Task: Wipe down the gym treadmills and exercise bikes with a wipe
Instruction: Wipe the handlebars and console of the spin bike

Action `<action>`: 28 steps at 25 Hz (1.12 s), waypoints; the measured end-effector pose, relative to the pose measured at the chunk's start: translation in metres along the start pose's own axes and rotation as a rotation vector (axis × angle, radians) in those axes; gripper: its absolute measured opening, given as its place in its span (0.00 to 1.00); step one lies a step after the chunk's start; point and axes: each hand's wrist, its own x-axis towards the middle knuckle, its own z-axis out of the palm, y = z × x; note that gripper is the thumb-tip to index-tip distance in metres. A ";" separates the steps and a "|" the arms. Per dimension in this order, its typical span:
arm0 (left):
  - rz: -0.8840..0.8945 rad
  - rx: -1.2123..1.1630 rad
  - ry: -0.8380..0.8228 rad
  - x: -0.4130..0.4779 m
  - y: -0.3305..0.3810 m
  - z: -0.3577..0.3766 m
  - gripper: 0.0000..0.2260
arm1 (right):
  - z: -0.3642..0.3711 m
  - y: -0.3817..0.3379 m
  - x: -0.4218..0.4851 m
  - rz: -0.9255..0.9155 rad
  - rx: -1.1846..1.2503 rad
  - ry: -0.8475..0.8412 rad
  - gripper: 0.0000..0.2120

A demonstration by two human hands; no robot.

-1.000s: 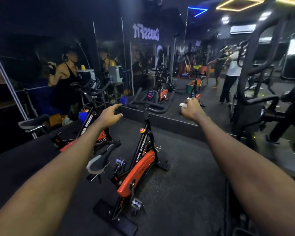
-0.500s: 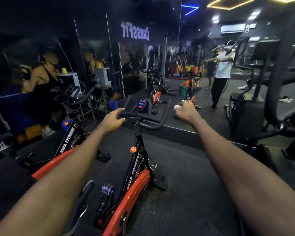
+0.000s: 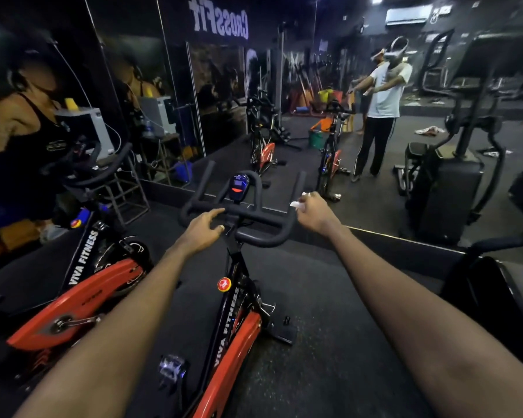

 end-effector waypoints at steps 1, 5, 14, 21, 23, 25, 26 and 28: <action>0.000 0.007 -0.010 0.019 -0.009 0.007 0.23 | 0.008 -0.008 0.005 0.001 0.022 -0.018 0.25; 0.028 0.001 -0.085 0.069 -0.038 0.036 0.21 | 0.061 -0.012 0.022 -0.081 0.088 -0.026 0.13; -0.036 -0.125 -0.110 0.120 -0.078 0.098 0.13 | 0.172 0.029 0.025 -0.237 0.032 -0.026 0.17; -0.151 -0.337 -0.037 0.133 -0.099 0.105 0.09 | 0.205 0.029 0.025 -0.262 -0.075 0.035 0.23; -0.163 -0.435 -0.046 0.141 -0.098 0.105 0.09 | 0.211 0.011 0.032 -0.284 -0.090 -0.009 0.24; -0.171 -0.550 -0.046 0.144 -0.097 0.104 0.09 | 0.213 0.005 0.028 -0.296 -0.131 -0.060 0.26; -0.163 -0.588 -0.043 0.146 -0.096 0.103 0.10 | 0.210 0.009 0.024 -0.293 -0.156 -0.072 0.27; -0.177 -0.634 -0.062 0.150 -0.096 0.102 0.12 | 0.200 0.023 0.014 -0.267 -0.201 -0.107 0.28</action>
